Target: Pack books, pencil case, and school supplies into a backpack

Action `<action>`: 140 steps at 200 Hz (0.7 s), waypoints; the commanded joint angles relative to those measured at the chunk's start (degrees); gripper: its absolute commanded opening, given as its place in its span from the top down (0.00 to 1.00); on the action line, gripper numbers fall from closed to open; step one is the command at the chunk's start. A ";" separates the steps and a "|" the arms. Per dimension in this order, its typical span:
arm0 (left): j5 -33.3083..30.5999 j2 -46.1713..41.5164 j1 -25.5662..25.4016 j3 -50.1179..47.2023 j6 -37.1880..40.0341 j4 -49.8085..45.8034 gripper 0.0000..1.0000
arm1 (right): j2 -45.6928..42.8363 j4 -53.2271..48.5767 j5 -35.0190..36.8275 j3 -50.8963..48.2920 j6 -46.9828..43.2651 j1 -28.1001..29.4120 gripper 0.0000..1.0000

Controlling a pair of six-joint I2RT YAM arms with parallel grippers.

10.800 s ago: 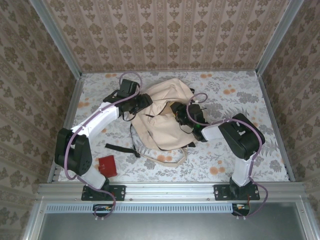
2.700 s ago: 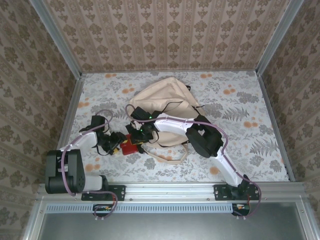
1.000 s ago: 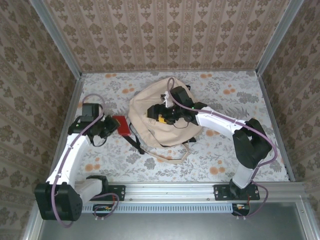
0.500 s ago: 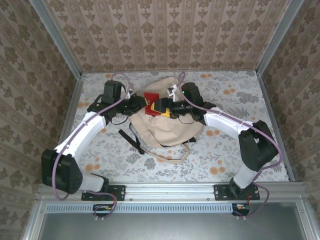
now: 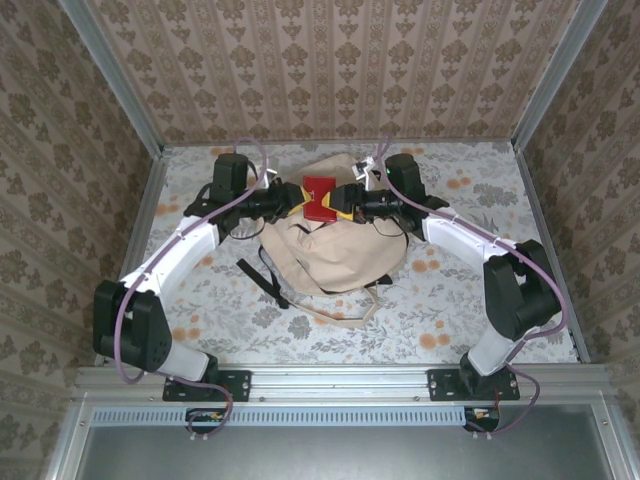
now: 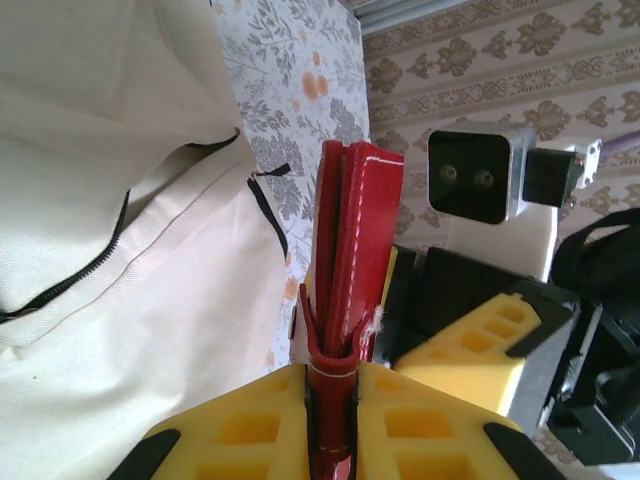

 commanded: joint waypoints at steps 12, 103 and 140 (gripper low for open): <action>2.73 0.60 -0.30 1.36 -0.18 2.12 0.85 | -1.52 -0.83 -4.19 2.04 -2.34 -1.71 0.54; 3.80 2.03 -0.83 0.13 -1.57 4.41 0.82 | -0.13 4.00 -8.00 1.66 1.48 -1.63 0.69; 1.42 1.87 -0.66 2.03 2.22 -1.20 0.55 | -2.74 1.39 -3.59 0.35 0.57 -2.39 0.87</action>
